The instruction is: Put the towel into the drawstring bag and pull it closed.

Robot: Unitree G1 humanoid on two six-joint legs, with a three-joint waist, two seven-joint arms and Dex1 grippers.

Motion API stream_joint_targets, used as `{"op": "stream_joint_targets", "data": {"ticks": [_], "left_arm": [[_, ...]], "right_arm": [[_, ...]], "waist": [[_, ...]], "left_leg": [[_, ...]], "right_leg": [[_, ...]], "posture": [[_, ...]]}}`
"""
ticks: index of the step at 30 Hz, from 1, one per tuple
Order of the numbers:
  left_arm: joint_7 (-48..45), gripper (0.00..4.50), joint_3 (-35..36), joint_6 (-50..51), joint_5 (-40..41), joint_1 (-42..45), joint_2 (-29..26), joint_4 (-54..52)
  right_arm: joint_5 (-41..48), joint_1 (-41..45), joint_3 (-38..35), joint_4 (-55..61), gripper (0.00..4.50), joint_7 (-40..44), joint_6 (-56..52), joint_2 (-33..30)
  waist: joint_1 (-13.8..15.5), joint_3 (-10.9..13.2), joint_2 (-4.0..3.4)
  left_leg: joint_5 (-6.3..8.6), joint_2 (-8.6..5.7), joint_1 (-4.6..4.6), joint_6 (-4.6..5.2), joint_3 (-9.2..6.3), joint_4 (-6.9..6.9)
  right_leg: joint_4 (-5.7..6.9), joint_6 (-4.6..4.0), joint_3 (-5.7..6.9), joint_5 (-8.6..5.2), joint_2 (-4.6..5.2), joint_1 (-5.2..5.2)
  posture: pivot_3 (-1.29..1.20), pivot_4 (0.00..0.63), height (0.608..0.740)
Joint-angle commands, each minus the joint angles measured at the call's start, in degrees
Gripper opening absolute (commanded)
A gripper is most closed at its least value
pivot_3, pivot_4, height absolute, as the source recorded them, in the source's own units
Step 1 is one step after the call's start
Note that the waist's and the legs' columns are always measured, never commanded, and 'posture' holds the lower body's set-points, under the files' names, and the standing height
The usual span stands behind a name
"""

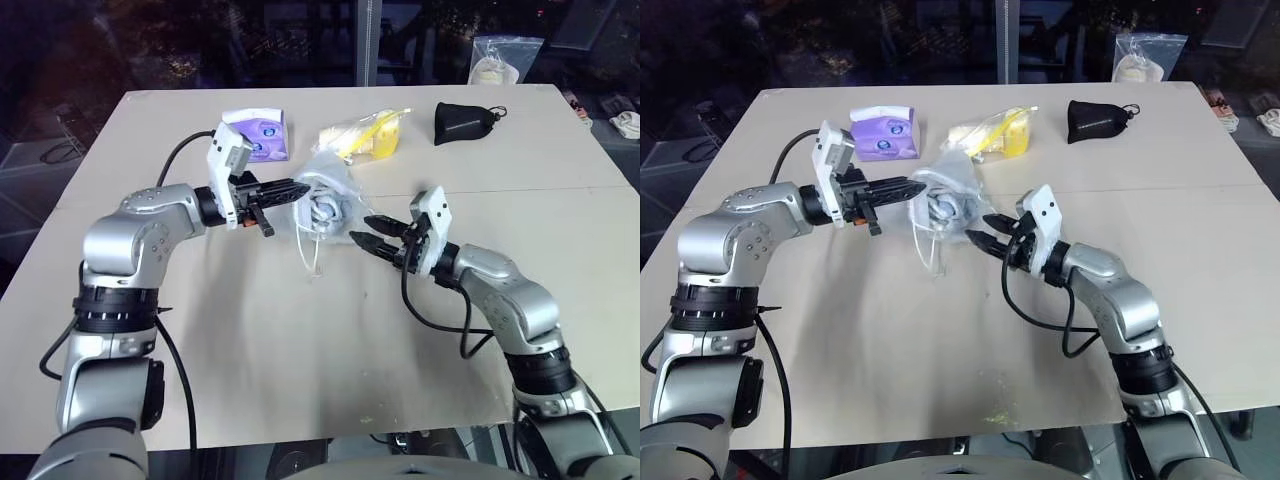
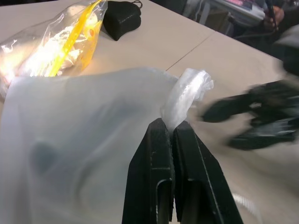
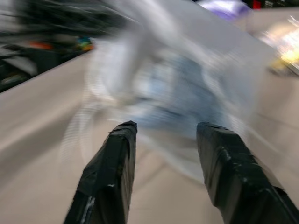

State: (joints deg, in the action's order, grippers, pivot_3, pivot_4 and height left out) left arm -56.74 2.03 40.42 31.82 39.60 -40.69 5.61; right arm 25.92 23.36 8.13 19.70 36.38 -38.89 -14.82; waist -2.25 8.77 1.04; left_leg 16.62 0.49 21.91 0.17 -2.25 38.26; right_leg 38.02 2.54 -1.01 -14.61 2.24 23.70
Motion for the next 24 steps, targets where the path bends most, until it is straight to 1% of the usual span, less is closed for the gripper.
{"op": "stream_joint_targets", "data": {"ticks": [1,3,5,7,11,15,17,20,22,24], "left_arm": [[-3.3,0.0,0.26,-4.84,-2.51,3.41,-1.47,3.19],[-4.16,0.0,0.12,-6.05,-3.49,4.21,-1.49,4.53],[-4.94,0.0,-0.21,-7.34,-4.71,4.67,-1.57,5.48],[-5.44,0.0,-0.43,-8.47,-5.85,5.12,-1.59,6.39],[-6.03,0.0,-0.57,-9.47,-7.19,5.36,-1.31,6.83],[-6.04,0.0,-0.43,-9.82,-7.89,4.96,-1.03,6.39],[-5.76,0.0,-0.12,-9.79,-8.1,4.62,-1.03,6.05],[-5.31,0.0,0.33,-9.65,-8.26,4.07,-1.16,5.57],[-4.79,0.0,0.53,-9.53,-8.22,3.55,-1.01,5.0],[-4.35,0.0,0.65,-9.32,-8.05,2.88,-0.84,4.13]], "right_arm": [[-4.42,0.74,-0.82,2.47,2.28,-6.55,-1.35,-1.65],[-7.75,1.57,-0.67,-0.06,2.28,-10.74,-1.1,-1.15],[-11.13,2.09,0.99,-3.17,2.28,-13.05,-0.18,-0.99],[-14.13,3.06,2.73,-6.8,2.28,-14.43,1.25,-0.53],[-17.08,5.67,3.57,-12.77,2.28,-15.61,3.66,1.09],[-16.94,6.65,3.64,-14.66,2.28,-13.93,3.97,2.01],[-15.82,6.13,4.46,-12.32,2.28,-10.38,2.48,0.29],[-13.92,5.23,3.43,-8.95,2.28,-6.99,0.32,-2.32],[-11.76,5.73,1.54,-7.47,2.28,-5.48,-1.02,-3.29],[-11.02,6.16,1.45,-6.83,2.28,-4.91,-1.47,-3.39]], "waist": [[0.02,0.0,0.01],[0.03,0.0,0.01],[0.02,-0.01,0.01],[-0.01,0.0,0.01],[-0.08,0.0,0.01],[-0.07,0.0,0.02],[-0.05,0.0,0.01],[0.06,0.0,0.01],[0.04,0.0,0.02],[-0.05,0.0,0.02]], "left_leg": [[0.0,0.0,0.01,0.01,-0.01,0.01],[0.0,0.0,0.02,0.01,0.02,0.04],[0.0,-0.01,0.02,0.01,0.06,0.04],[0.0,-0.02,0.04,0.0,0.08,0.04],[-0.01,-0.01,0.06,-0.01,0.08,0.02],[0.0,-0.01,0.06,0.0,0.07,0.03],[0.0,-0.01,0.06,0.01,0.05,0.03],[0.01,-0.01,0.07,0.02,0.04,0.04],[0.01,-0.01,0.07,0.02,0.04,0.04],[0.01,-0.01,0.06,0.03,0.03,0.04]], "right_leg": [[0.0,0.0,0.01,0.0,-0.01,0.0],[0.01,0.0,-0.01,0.0,0.0,0.0],[0.0,0.0,-0.05,0.0,0.0,0.0],[-0.03,0.0,-0.06,0.0,0.0,0.01],[-0.06,0.0,-0.06,0.0,0.0,0.02],[-0.05,0.0,-0.08,0.0,0.0,0.02],[-0.04,0.0,-0.06,0.0,0.0,0.02],[-0.05,0.0,-0.05,0.0,0.01,0.02],[-0.05,0.0,-0.06,0.0,0.01,0.02],[-0.04,0.0,-0.05,0.0,0.01,0.01]], "posture": [[0.0,0.15,0.74],[0.0,0.15,0.74],[0.0,0.15,0.74],[0.0,0.15,0.74],[0.0,0.15,0.74],[0.0,0.15,0.74],[0.0,0.15,0.74],[0.0,0.15,0.74],[0.0,0.15,0.74],[0.0,0.15,0.74]]}}
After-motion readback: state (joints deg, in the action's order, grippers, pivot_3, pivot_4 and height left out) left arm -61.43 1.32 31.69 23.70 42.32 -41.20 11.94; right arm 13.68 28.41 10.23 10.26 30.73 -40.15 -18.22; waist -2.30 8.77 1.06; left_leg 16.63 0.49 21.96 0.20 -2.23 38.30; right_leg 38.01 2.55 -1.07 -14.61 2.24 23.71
